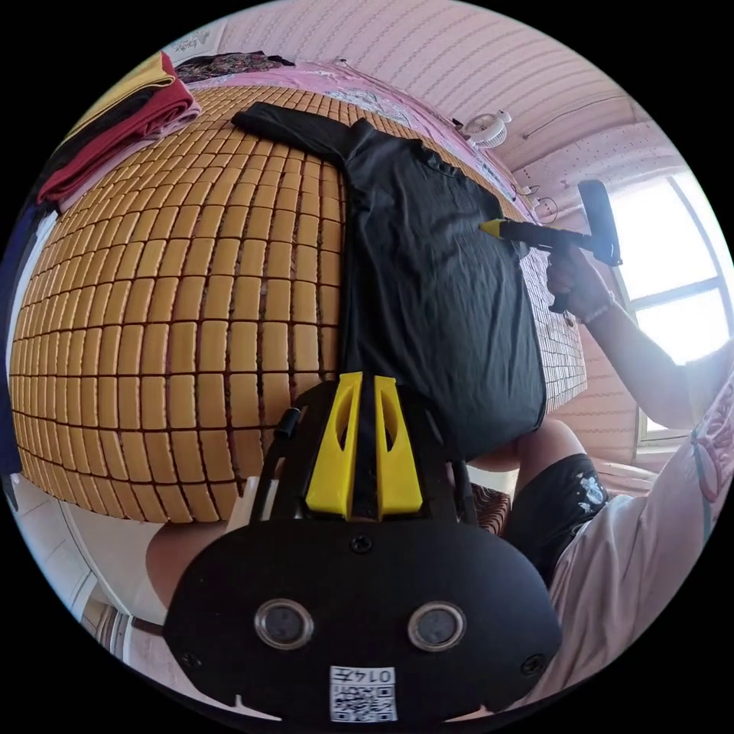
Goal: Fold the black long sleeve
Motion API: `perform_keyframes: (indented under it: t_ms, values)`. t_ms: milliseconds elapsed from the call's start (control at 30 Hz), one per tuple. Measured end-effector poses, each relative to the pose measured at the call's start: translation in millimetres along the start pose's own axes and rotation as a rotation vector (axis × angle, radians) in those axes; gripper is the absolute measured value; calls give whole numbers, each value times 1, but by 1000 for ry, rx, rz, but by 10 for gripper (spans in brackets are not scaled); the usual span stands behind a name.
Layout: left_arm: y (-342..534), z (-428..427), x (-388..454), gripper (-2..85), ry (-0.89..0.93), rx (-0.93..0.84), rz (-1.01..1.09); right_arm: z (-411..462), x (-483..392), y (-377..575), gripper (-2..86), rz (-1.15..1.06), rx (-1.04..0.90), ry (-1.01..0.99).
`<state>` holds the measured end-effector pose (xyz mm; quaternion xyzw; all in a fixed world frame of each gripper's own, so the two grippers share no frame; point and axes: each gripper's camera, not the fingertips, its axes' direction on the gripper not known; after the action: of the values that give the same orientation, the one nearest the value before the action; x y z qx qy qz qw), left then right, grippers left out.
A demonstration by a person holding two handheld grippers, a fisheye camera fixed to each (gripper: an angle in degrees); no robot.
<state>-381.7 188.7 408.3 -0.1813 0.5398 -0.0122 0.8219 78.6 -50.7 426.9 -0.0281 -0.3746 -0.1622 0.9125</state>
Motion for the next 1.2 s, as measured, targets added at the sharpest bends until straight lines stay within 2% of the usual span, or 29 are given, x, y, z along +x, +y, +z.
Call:
perform_keyframes:
  t_ms: [200,367,567,833,967,1000,1067,1200]
  values:
    - [-13,-52,-14,14,2,13,-138,1,-25,-75,8,53,-83,-90]
    - [-65,-82,-45,31,-31,166,-187,5,-49,-139,10,-18,-157,-80]
    - [-146,-84,-84,57,-112,293,-152,32,-62,-256,25,-103,-132,3]
    - [-188,-77,-107,69,-51,368,-149,111,-86,-417,83,-141,-70,197]
    - [-188,-75,-112,79,-31,396,-160,143,-87,-442,46,-146,-178,228]
    - [-188,-75,-112,80,-29,401,-164,138,-88,-442,7,-160,-140,232]
    - [-185,-77,-110,84,-10,412,-146,125,-89,-439,-2,-181,-128,178]
    - [-175,-81,-93,92,-8,420,-60,58,-90,-389,-8,-207,26,36]
